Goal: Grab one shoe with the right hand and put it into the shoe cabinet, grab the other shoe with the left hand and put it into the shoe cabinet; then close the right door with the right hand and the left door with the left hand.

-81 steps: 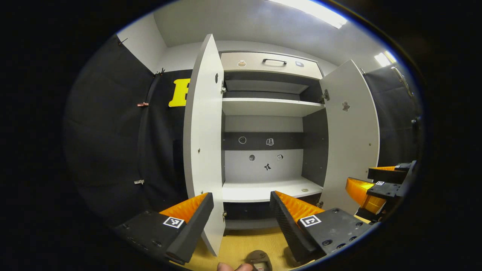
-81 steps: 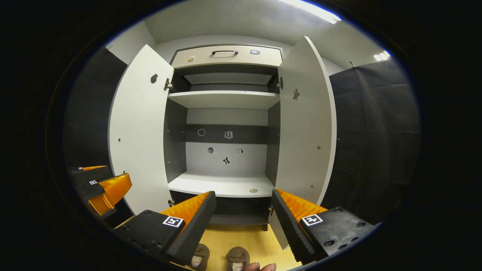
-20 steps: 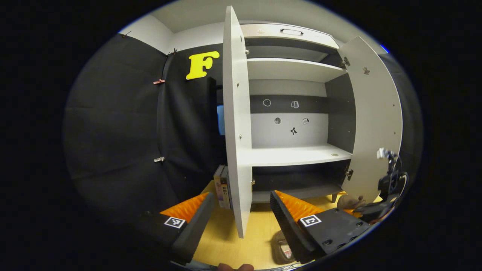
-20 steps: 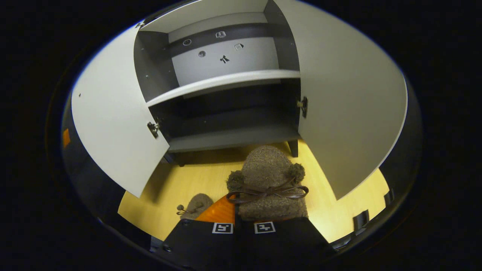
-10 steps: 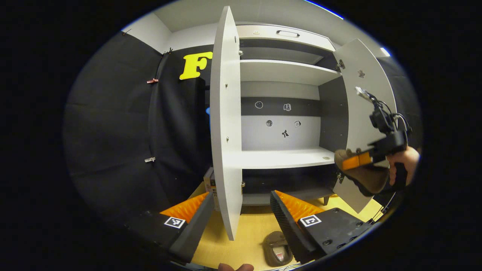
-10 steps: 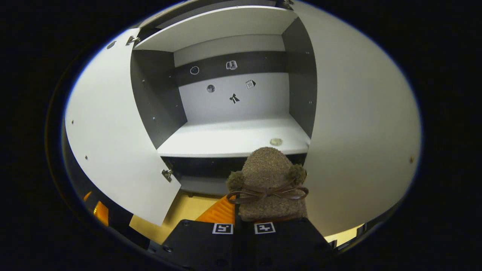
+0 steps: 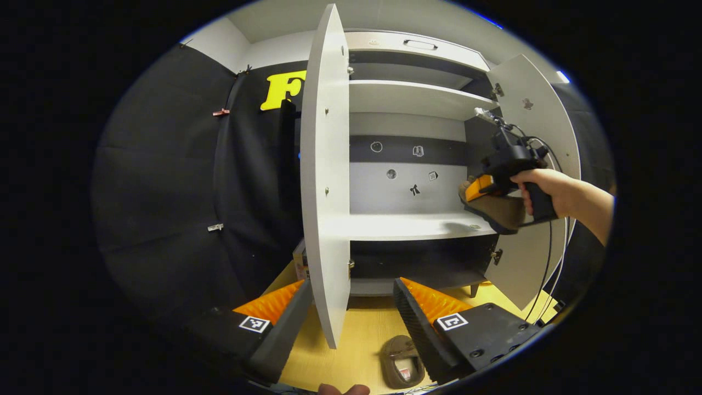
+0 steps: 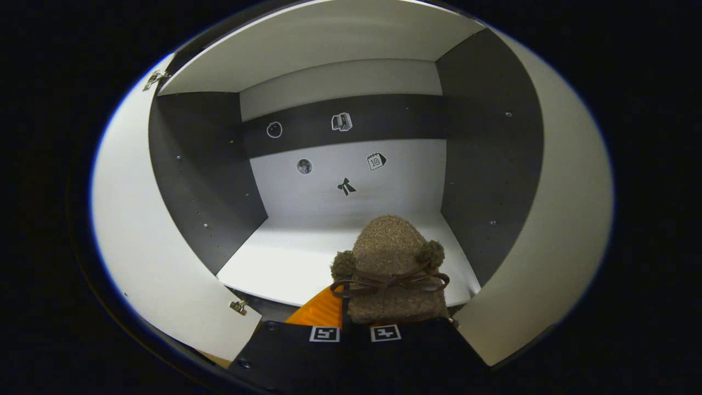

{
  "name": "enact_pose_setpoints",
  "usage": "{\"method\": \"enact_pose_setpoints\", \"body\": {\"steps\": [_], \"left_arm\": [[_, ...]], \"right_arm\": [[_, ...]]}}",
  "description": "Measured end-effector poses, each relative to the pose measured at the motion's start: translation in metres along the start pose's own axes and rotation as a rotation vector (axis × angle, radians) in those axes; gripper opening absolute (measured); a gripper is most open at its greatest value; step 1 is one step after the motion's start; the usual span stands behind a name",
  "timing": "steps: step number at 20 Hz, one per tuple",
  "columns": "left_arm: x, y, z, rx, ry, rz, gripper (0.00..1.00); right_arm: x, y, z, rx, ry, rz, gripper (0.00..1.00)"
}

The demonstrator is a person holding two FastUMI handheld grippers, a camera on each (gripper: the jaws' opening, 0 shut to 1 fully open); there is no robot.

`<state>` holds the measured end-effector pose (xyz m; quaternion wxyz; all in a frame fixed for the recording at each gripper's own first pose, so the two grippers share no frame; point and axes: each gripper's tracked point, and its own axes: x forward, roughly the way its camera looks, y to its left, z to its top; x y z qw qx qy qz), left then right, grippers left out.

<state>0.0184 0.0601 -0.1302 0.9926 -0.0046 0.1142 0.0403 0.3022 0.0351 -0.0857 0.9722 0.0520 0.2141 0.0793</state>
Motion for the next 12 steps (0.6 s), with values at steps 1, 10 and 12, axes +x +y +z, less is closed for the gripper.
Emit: {"method": "enact_pose_setpoints", "body": {"steps": [1, 10, 12], "left_arm": [[0.002, 0.0, -0.002, -0.003, 0.005, 0.003, 0.94], [0.02, -0.015, -0.021, -0.068, 0.046, 0.02, 0.95], [0.021, -0.018, -0.024, -0.065, 0.049, 0.029, 0.95]], "right_arm": [[0.014, -0.003, 0.002, 0.007, 0.005, -0.007, 0.06], [0.126, -0.014, 0.015, 0.062, 0.06, -0.015, 0.06], [0.147, -0.018, 0.009, 0.07, 0.075, -0.029, 0.06]]}}
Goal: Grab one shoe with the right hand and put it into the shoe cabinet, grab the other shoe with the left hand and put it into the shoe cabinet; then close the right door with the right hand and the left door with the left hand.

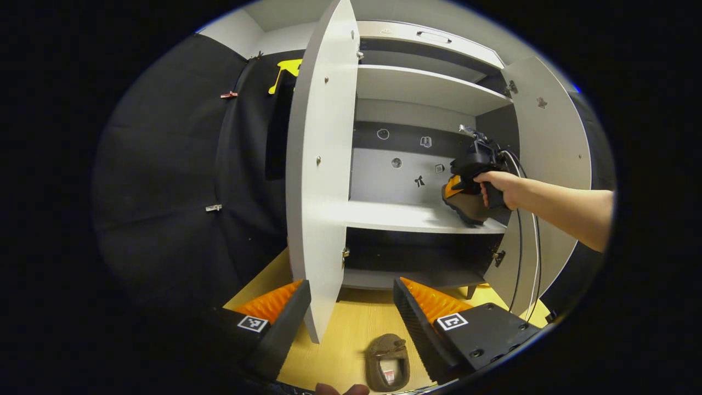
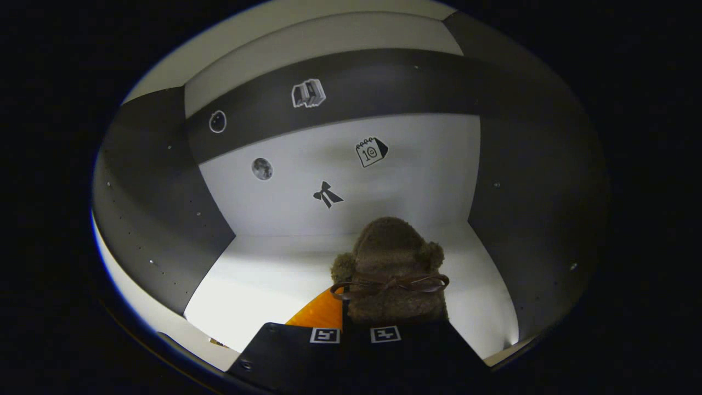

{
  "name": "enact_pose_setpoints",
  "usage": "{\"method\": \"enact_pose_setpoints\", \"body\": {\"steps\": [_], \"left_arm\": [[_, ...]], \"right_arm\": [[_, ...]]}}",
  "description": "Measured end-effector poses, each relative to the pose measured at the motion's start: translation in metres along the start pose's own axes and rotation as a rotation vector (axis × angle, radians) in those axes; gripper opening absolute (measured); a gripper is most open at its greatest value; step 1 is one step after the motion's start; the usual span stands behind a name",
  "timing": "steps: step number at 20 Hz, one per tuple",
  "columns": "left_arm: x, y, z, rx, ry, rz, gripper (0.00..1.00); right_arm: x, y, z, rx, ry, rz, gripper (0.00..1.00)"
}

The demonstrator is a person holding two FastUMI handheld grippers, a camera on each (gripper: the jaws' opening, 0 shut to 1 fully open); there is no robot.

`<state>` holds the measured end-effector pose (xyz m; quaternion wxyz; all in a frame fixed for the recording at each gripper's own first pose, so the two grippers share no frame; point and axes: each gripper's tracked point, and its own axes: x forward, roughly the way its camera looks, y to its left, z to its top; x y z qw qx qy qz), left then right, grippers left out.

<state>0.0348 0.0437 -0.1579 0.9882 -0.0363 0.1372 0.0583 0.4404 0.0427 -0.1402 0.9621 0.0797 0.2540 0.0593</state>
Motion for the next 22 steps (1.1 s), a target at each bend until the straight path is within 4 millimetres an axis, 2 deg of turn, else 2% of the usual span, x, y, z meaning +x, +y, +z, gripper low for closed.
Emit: {"method": "enact_pose_setpoints", "body": {"steps": [1, 4, 7, 9, 11, 12, 13, 14, 15, 16, 18, 19, 22], "left_arm": [[0.0, -0.001, -0.001, 0.002, 0.002, 0.003, 0.95], [0.001, -0.004, -0.004, 0.009, 0.009, 0.008, 0.95], [0.003, -0.009, -0.004, 0.009, 0.014, -0.002, 0.95], [0.002, -0.015, -0.004, -0.001, 0.013, -0.022, 0.95], [0.001, -0.018, -0.002, 0.008, 0.001, -0.038, 0.95], [0.001, -0.019, -0.002, 0.017, -0.002, -0.043, 0.95], [0.001, -0.02, -0.002, 0.027, -0.004, -0.047, 0.95], [0.0, -0.02, -0.002, 0.032, -0.006, -0.051, 0.95], [-0.001, -0.02, -0.002, 0.034, -0.009, -0.055, 0.95], [-0.002, -0.02, -0.002, 0.035, -0.012, -0.06, 0.95], [-0.005, -0.019, -0.003, 0.041, -0.014, -0.066, 0.95], [-0.006, -0.019, -0.005, 0.045, -0.012, -0.067, 0.95], [-0.01, -0.018, -0.008, 0.064, -0.013, -0.074, 0.95]], "right_arm": [[0.009, -0.002, -0.002, 0.001, 0.003, -0.012, 0.05], [0.017, -0.004, -0.01, -0.017, 0.022, -0.026, 0.07], [0.018, -0.004, -0.007, -0.025, 0.007, -0.029, 0.11], [0.01, 0.002, -0.011, -0.009, 0.009, -0.01, 0.15], [0.004, 0.008, -0.011, -0.015, -0.005, 0.011, 0.37], [-0.001, 0.011, -0.012, -0.031, -0.01, 0.02, 0.39], [-0.008, 0.014, -0.012, -0.045, -0.018, 0.026, 0.49], [-0.014, 0.018, -0.011, -0.049, -0.027, 0.034, 0.53], [-0.021, 0.022, -0.011, -0.047, -0.037, 0.042, 0.67], [-0.028, 0.024, -0.009, -0.046, -0.051, 0.045, 0.7], [-0.042, 0.021, -0.008, -0.064, -0.074, 0.018, 0.95], [-0.047, 0.02, -0.01, -0.068, -0.084, 0.009, 1.0], [-0.076, 0.023, -0.008, -0.058, -0.135, 0.02, 0.98]]}}
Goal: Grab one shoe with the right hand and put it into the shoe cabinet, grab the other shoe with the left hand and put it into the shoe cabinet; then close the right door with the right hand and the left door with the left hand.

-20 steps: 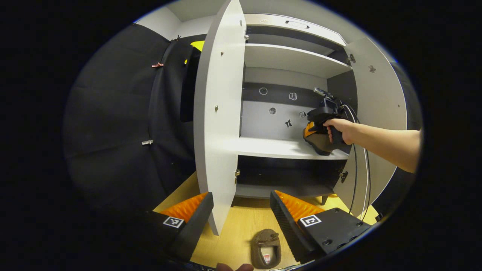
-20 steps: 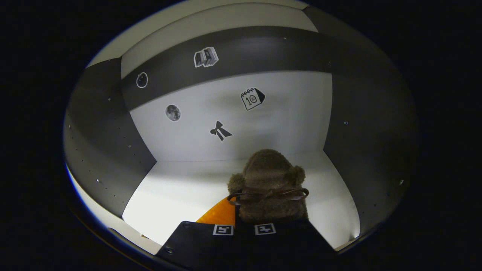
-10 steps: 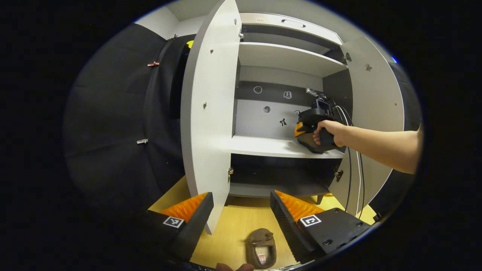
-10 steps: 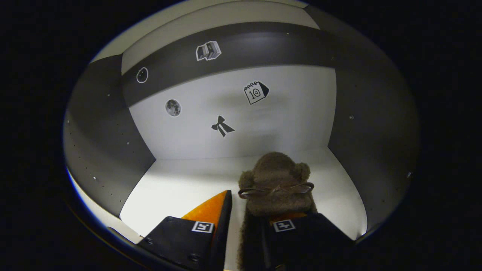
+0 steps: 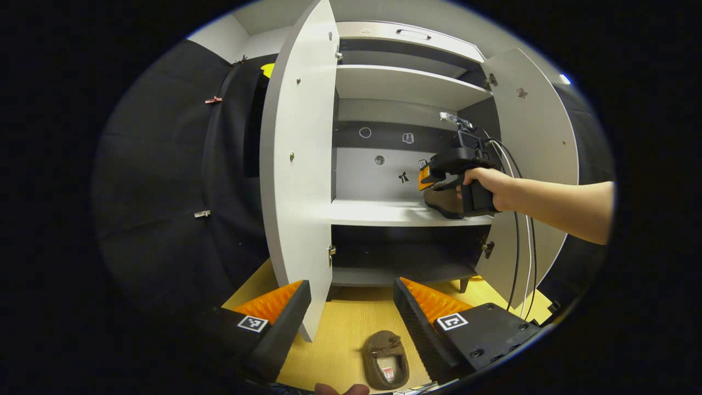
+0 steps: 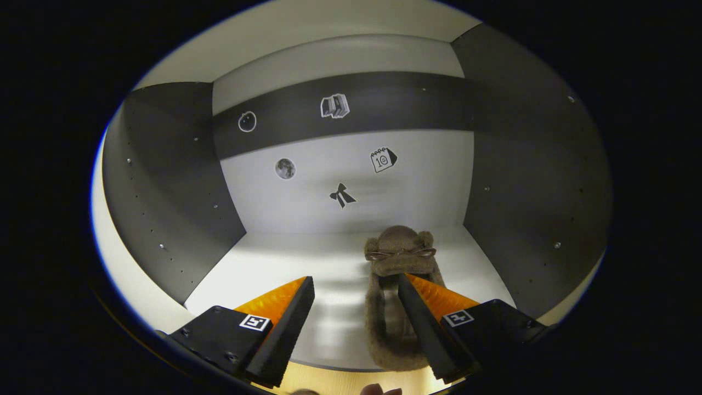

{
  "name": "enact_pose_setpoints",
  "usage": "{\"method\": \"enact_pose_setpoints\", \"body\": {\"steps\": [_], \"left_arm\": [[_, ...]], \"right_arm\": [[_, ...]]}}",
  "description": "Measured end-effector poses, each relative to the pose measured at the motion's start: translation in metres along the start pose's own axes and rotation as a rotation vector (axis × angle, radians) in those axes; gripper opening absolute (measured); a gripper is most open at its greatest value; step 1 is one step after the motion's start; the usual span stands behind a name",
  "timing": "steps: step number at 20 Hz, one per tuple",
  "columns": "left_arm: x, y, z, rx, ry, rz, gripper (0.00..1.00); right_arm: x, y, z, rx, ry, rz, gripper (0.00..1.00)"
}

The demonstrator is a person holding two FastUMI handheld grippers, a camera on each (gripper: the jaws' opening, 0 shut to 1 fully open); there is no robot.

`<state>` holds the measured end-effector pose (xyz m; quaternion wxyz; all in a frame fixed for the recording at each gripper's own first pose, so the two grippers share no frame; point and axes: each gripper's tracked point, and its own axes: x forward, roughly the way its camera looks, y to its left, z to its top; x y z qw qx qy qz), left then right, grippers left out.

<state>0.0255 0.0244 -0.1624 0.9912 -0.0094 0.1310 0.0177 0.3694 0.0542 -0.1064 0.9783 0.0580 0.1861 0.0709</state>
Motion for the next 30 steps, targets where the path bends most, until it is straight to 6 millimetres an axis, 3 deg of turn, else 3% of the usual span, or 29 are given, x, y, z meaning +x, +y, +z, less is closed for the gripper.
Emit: {"method": "enact_pose_setpoints", "body": {"steps": [4, 9, 13, 17, 20, 24, 27, 30], "left_arm": [[-0.004, 0.001, -0.004, 0.017, -0.01, -0.007, 0.95], [-0.003, -0.009, -0.025, 0.001, 0.008, -0.045, 0.95], [0.003, -0.025, -0.067, 0.013, 0.083, -0.094, 0.95], [0.011, -0.046, -0.134, 0.019, 0.189, -0.167, 0.96], [0.02, -0.054, -0.193, 0.018, 0.292, -0.194, 0.96], [0.038, -0.056, -0.265, 0.017, 0.425, -0.219, 0.95], [0.053, -0.057, -0.3, -0.02, 0.496, -0.225, 0.86], [0.072, -0.051, -0.314, -0.002, 0.5, -0.209, 0.81]], "right_arm": [[-0.056, 0.005, 0.017, 0.01, -0.124, 0.033, 0.98], [-0.146, 0.007, 0.028, -0.023, -0.266, 0.037, 0.98], [-0.211, 0.003, 0.03, -0.037, -0.338, 0.019, 0.98], [-0.263, -0.007, 0.028, -0.085, -0.401, -0.016, 0.98], [-0.291, -0.017, 0.024, -0.057, -0.398, -0.029, 0.98], [-0.31, -0.043, 0.022, -0.028, -0.406, -0.064, 0.97], [-0.316, -0.06, 0.015, -0.033, -0.388, -0.09, 0.98], [-0.322, -0.073, 0.004, -0.094, -0.368, -0.12, 0.98]]}}
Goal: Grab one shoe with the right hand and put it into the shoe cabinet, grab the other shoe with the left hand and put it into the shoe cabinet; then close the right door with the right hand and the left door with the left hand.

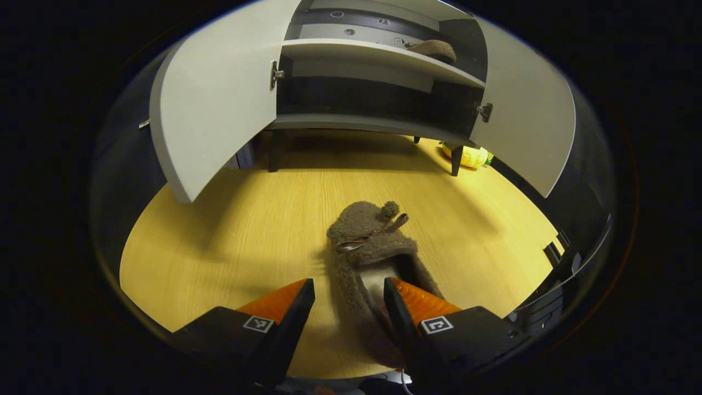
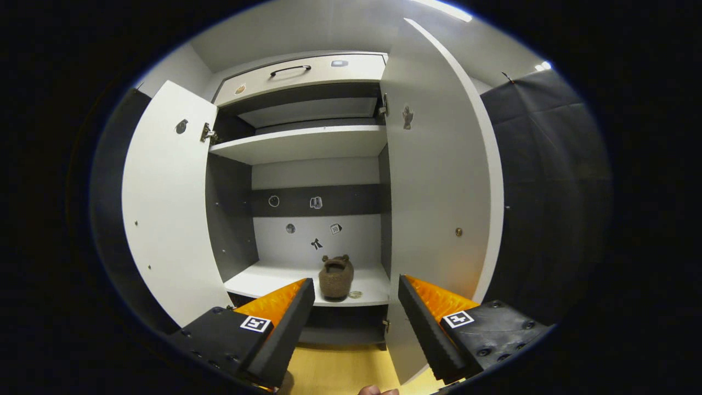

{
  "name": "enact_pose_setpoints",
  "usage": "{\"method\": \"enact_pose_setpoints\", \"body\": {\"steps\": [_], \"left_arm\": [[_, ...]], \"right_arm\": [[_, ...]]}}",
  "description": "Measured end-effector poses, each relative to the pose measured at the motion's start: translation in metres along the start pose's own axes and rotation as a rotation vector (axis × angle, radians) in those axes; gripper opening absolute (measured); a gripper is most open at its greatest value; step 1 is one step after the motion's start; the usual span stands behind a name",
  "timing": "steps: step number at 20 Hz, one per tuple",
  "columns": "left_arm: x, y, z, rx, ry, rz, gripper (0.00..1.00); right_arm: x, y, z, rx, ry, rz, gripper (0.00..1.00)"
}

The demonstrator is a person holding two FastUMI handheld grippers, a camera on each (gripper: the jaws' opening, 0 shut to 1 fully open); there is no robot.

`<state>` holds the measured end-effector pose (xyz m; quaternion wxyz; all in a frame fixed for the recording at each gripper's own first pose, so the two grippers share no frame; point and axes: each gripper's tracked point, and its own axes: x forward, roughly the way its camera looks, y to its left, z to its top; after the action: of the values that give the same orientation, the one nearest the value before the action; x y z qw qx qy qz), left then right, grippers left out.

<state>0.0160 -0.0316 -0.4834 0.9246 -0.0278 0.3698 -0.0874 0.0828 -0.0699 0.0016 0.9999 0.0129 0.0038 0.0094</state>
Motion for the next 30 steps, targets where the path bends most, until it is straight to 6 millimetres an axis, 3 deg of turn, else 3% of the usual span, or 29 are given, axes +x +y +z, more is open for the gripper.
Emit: {"method": "enact_pose_setpoints", "body": {"steps": [3, 6, 9, 10, 11, 12, 16, 24, 27, 30], "left_arm": [[0.021, 0.003, 0.008, 0.024, -0.032, -0.003, 0.79], [0.033, -0.005, 0.015, 0.036, -0.058, -0.03, 0.66], [0.037, 0.005, 0.016, 0.067, -0.046, 0.019, 0.37], [0.039, 0.008, 0.02, 0.066, -0.041, 0.037, 0.31], [0.039, 0.009, 0.021, 0.069, -0.031, 0.042, 0.18], [0.037, 0.005, 0.02, 0.078, -0.022, 0.036, 0.12], [0.019, 0.0, 0.036, 0.075, -0.02, 0.046, 0.08], [-0.064, -0.01, 0.122, -0.024, -0.056, 0.143, 0.08], [-0.092, -0.014, 0.171, -0.039, -0.084, 0.164, 0.08], [-0.11, -0.031, 0.23, -0.057, -0.114, 0.1, 0.08]], "right_arm": [[-0.008, -0.005, -0.005, -0.02, 0.016, -0.003, 1.0], [-0.013, -0.011, -0.007, -0.028, 0.02, -0.015, 0.98], [-0.019, -0.011, -0.012, -0.034, 0.032, -0.013, 0.99], [-0.021, -0.011, -0.012, -0.04, 0.032, -0.012, 0.99], [-0.023, -0.011, -0.013, -0.045, 0.032, -0.011, 0.99], [-0.024, -0.011, -0.013, -0.049, 0.03, -0.011, 0.99], [-0.029, -0.008, -0.006, -0.031, 0.016, 0.007, 0.98], [-0.035, -0.013, -0.006, 0.027, 0.032, 0.018, 0.98], [-0.038, -0.012, -0.008, 0.051, 0.041, 0.031, 0.98], [-0.04, -0.016, -0.007, 0.065, 0.036, 0.04, 0.98]]}}
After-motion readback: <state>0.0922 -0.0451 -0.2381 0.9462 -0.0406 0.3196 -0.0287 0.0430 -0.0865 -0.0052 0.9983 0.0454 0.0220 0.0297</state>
